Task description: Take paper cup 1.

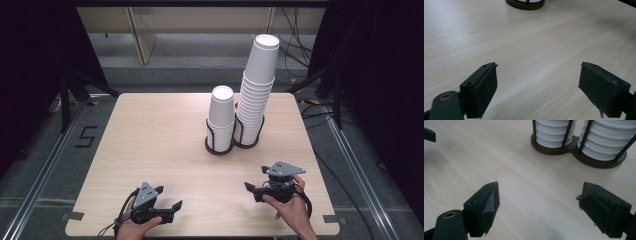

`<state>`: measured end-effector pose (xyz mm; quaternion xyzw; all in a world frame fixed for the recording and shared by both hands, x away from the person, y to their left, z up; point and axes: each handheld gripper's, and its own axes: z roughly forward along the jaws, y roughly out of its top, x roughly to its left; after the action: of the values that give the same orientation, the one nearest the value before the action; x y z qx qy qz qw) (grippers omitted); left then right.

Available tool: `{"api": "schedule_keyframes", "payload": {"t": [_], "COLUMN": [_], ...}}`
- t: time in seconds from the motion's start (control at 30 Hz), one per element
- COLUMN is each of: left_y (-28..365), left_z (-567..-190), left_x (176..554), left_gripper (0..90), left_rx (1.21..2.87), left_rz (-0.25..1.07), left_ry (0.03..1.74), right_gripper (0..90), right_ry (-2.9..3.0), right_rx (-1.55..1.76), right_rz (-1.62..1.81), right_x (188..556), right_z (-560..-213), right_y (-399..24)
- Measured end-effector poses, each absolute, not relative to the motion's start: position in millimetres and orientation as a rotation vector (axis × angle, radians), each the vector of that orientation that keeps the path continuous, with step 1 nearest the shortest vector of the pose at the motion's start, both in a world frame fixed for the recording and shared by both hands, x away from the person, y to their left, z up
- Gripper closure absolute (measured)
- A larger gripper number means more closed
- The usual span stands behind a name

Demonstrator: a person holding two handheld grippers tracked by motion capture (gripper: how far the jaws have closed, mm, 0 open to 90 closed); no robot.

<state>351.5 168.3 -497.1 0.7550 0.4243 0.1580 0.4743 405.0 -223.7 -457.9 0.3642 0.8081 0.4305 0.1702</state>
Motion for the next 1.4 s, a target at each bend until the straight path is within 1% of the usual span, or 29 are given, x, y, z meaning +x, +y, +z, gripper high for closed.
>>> {"api": "schedule_keyframes", "payload": {"t": [0.03,0.1,0.4,0.7,0.77,1.07,1.4], "left_y": [168.3,168.2,169.1,170.0,169.7,169.1,169.4], "left_z": [-497.2,-497.1,-497.0,-496.7,-496.8,-497.2,-498.0], "left_x": [351.6,351.5,351.6,351.4,351.3,351.1,351.4], "left_gripper": [14.7,14.7,14.7,14.7,14.7,14.7,14.7], "left_rx": [1.846,1.846,1.852,1.856,1.859,1.866,1.866], "left_rz": [0.385,0.386,0.389,0.394,0.394,0.396,0.396], "left_ry": [1.037,1.036,1.035,1.049,1.046,1.048,1.051], "right_gripper": [17.0,16.9,17.7,17.9,19.2,18.5,19.7], "right_ry": [2.307,2.305,2.295,2.278,2.259,2.228,2.213], "right_rx": [1.107,1.033,1.016,0.987,1.002,1.013,0.985], "right_rz": [1.229,1.221,1.232,1.258,1.258,1.276,1.299], "right_x": [401.9,405.9,412.2,423.5,427.0,440.3,453.7], "right_z": [-456.6,-456.7,-449.1,-435.3,-429.0,-410.1,-398.6], "right_y": [-221.5,-221.6,-210.6,-198.9,-196.1,-189.1,-176.3]}}
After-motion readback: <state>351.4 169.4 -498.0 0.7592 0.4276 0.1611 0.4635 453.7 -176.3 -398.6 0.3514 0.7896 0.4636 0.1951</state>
